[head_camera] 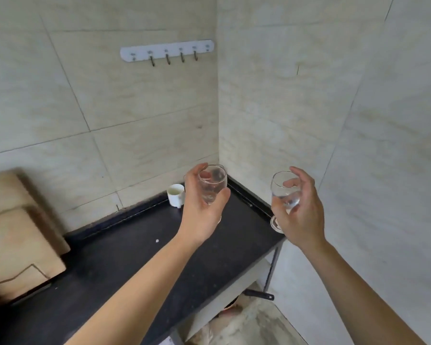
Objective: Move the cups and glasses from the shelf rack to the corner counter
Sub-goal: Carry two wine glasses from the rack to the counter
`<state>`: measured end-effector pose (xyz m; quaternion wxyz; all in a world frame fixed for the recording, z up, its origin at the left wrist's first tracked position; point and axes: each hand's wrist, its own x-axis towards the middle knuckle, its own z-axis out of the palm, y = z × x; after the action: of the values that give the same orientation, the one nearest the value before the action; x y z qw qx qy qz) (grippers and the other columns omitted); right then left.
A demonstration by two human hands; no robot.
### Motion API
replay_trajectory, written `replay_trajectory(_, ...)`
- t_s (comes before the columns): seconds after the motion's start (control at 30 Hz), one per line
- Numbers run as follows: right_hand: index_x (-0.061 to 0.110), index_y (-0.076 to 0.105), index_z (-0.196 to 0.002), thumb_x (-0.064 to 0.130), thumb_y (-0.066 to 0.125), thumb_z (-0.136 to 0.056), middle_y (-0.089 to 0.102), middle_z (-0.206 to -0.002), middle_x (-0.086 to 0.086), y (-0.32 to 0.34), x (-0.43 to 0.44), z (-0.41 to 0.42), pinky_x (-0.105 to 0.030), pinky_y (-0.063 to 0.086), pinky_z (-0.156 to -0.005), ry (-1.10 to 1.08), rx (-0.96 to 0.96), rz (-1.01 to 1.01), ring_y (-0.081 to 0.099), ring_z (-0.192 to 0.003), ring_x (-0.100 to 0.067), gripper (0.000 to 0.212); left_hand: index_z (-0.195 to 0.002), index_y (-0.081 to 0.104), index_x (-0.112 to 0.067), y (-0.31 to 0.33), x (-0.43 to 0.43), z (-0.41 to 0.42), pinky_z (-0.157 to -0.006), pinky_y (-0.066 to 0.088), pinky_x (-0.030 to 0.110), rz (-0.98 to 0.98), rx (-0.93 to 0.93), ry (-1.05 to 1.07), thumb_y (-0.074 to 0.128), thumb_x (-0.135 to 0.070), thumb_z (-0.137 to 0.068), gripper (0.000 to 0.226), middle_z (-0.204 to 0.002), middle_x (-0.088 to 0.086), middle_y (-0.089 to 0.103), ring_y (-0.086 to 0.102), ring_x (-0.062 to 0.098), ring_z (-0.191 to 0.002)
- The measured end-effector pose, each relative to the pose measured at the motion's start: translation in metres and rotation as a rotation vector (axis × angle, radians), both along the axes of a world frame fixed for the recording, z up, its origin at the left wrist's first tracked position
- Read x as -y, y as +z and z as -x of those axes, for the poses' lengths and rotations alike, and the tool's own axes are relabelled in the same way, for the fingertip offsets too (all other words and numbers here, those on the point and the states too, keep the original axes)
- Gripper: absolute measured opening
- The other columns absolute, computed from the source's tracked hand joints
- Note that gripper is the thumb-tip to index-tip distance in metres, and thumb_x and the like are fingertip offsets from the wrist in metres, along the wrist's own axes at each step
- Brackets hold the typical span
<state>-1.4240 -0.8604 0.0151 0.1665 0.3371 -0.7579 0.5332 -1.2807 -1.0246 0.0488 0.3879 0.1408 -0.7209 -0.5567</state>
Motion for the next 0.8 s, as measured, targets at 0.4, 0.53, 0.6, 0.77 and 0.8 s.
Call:
replay_trajectory(0.4, 0.037, 0.036, -0.141, 0.048, 0.061, -0.076, 0.056, -0.115, 0.015, 0.001, 0.123, 0.207, -0.006, 0.039, -0.066, 0.206, 0.023, -0.023, 0.062, -0.082, 0.007, 0.071, -0.137, 0.036, -0.029, -0.006, 0.080, 0.177, -0.084, 0.052, 0.031, 0.009, 0.073, 0.204, 0.063, -0.035, -0.088, 0.057, -0.120, -0.007, 0.048, 0.063, -0.001, -0.101)
replay_trajectory(0.53, 0.032, 0.037, -0.143, 0.051, 0.060, -0.078, 0.055, -0.115, 0.017, -0.005, 0.166, 0.237, -0.011, 0.040, -0.065, 0.262, 0.070, -0.023, 0.063, -0.080, 0.003, 0.072, -0.138, 0.035, -0.032, -0.010, 0.115, 0.193, -0.091, 0.053, 0.038, 0.045, 0.121, 0.288, 0.065, -0.040, -0.091, 0.057, -0.118, -0.013, 0.053, 0.060, 0.001, -0.110)
replay_trajectory(0.6, 0.029, 0.037, -0.145, 0.053, 0.059, -0.077, 0.054, -0.115, 0.016, -0.015, 0.185, 0.248, -0.017, 0.042, -0.065, 0.289, 0.060, -0.052, 0.065, -0.083, -0.006, 0.075, -0.140, 0.037, -0.031, -0.016, 0.134, 0.200, -0.094, 0.054, 0.038, 0.034, 0.138, 0.325, 0.067, -0.043, -0.087, 0.063, -0.126, -0.002, 0.047, 0.059, 0.002, -0.111)
replay_trajectory(0.77, 0.030, 0.039, -0.144, 0.060, 0.057, -0.076, 0.051, -0.115, 0.018, -0.041, 0.221, 0.265, -0.011, 0.037, -0.068, 0.287, 0.059, -0.182, 0.054, -0.090, 0.000, 0.076, -0.139, 0.044, -0.033, -0.047, 0.177, 0.212, -0.098, 0.052, 0.041, 0.004, 0.214, 0.371, 0.072, -0.050, -0.078, 0.069, -0.126, -0.006, 0.053, 0.058, 0.007, -0.114)
replay_trajectory(0.8, 0.032, 0.039, -0.143, 0.061, 0.057, -0.076, 0.051, -0.115, 0.018, -0.046, 0.228, 0.268, -0.010, 0.036, -0.069, 0.274, 0.069, -0.209, 0.050, -0.092, 0.003, 0.075, -0.137, 0.045, -0.035, -0.055, 0.186, 0.214, -0.097, 0.052, 0.042, -0.004, 0.234, 0.377, 0.073, -0.054, -0.076, 0.070, -0.125, -0.012, 0.055, 0.059, 0.010, -0.115)
